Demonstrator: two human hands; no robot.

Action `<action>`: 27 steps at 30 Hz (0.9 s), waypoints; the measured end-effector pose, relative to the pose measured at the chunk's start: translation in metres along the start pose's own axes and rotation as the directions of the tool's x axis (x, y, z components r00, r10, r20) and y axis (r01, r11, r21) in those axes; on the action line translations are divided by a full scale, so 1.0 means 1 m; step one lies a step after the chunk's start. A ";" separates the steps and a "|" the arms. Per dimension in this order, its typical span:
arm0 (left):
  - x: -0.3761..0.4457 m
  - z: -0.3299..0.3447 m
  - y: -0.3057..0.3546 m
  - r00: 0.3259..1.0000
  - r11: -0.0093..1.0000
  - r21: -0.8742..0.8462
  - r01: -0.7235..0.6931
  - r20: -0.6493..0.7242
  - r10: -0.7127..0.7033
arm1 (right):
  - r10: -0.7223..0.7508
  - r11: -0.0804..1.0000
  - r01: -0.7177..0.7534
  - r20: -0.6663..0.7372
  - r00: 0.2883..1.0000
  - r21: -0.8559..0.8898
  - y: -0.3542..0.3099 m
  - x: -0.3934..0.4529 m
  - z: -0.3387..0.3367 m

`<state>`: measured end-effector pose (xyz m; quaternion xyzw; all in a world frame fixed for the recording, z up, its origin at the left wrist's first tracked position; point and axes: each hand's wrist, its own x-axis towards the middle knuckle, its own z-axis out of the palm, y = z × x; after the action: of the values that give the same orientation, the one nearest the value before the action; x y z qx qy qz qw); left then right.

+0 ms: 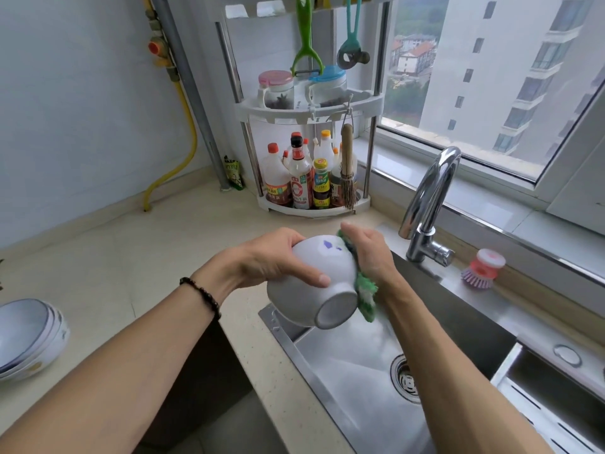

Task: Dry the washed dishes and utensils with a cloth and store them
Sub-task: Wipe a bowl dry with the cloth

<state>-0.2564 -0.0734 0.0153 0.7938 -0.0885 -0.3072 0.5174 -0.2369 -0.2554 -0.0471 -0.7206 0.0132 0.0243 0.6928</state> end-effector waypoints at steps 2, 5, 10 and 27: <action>0.003 0.007 0.002 0.997 0.998 0.062 -0.010 -0.072 0.015 | -0.119 0.992 0.120 0.027 0.993 -0.041 -0.009 -0.004 0.001; 0.012 0.016 -0.002 0.957 0.986 0.164 -0.032 -0.280 0.078 | -0.204 0.977 0.206 0.042 0.978 -0.059 -0.007 -0.012 0.015; 0.018 0.025 -0.001 0.911 0.974 0.217 -0.070 -0.384 0.151 | -0.073 0.992 0.088 -0.156 0.985 0.094 0.008 -0.015 0.029; 0.024 0.023 -0.011 0.864 0.978 0.184 -0.101 -0.471 0.178 | -0.185 0.982 0.186 0.015 0.983 -0.016 0.009 -0.004 0.036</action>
<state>-0.2526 -0.0971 -0.0098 0.8742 -0.0366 -0.0522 0.4814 -0.2421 -0.2202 -0.0571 -0.7245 -0.0590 -0.0353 0.6858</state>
